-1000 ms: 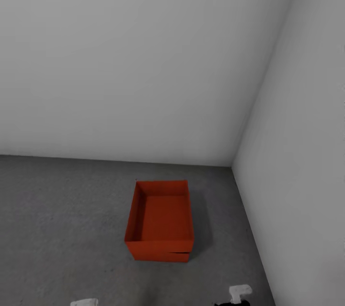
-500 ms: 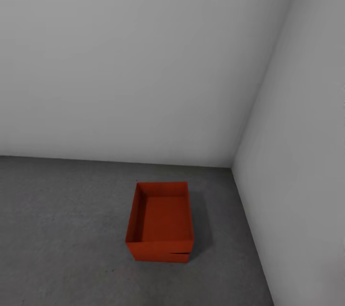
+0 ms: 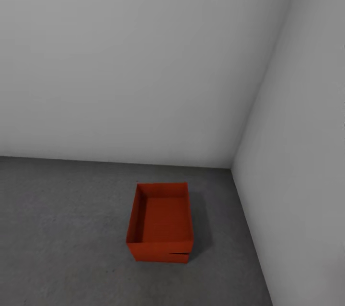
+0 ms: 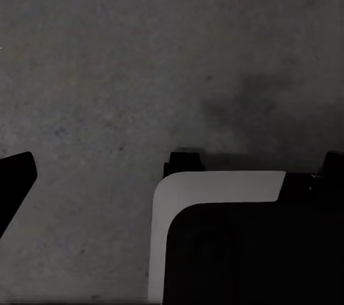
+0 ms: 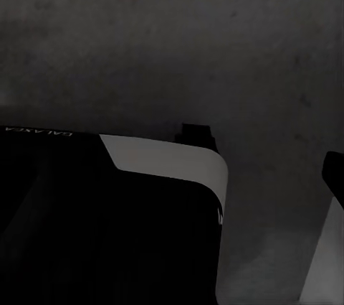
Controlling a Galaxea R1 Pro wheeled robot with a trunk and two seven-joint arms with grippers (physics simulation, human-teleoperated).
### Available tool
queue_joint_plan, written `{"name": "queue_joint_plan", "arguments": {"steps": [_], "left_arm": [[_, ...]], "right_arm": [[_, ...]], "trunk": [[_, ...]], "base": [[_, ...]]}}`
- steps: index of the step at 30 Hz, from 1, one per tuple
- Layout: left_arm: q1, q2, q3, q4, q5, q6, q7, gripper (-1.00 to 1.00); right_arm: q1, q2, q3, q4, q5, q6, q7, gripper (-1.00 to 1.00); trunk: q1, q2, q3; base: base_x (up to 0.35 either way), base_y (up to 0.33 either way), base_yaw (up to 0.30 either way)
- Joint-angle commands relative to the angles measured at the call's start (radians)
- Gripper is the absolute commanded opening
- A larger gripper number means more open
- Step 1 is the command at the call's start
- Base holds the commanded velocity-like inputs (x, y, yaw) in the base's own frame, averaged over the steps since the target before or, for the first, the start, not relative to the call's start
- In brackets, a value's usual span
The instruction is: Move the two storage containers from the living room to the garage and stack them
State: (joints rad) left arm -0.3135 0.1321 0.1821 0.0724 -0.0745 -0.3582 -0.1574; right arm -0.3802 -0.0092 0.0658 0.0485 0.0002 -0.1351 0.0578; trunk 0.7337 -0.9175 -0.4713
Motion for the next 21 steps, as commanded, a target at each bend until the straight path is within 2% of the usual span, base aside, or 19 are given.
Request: {"name": "queue_joint_plan", "arguments": {"steps": [1, 21], "left_arm": [[-0.002, 0.001, 0.009, 0.004, -0.007, -0.006, 0.001, 1.00], [-0.002, -0.006, 0.008, 0.004, -0.010, -0.004, 0.010, 1.00]], "right_arm": [[-0.002, 0.000, 0.006, 0.005, 0.000, -0.008, 0.002, 1.00], [-0.002, 0.004, 0.005, 0.005, -0.002, -0.008, 0.004, 1.00]], "trunk": [[-0.004, 0.006, 0.002], [-0.081, 0.146, 0.065]], "base": [[0.000, 0.000, 0.000], [0.000, 0.000, 0.000]]}}
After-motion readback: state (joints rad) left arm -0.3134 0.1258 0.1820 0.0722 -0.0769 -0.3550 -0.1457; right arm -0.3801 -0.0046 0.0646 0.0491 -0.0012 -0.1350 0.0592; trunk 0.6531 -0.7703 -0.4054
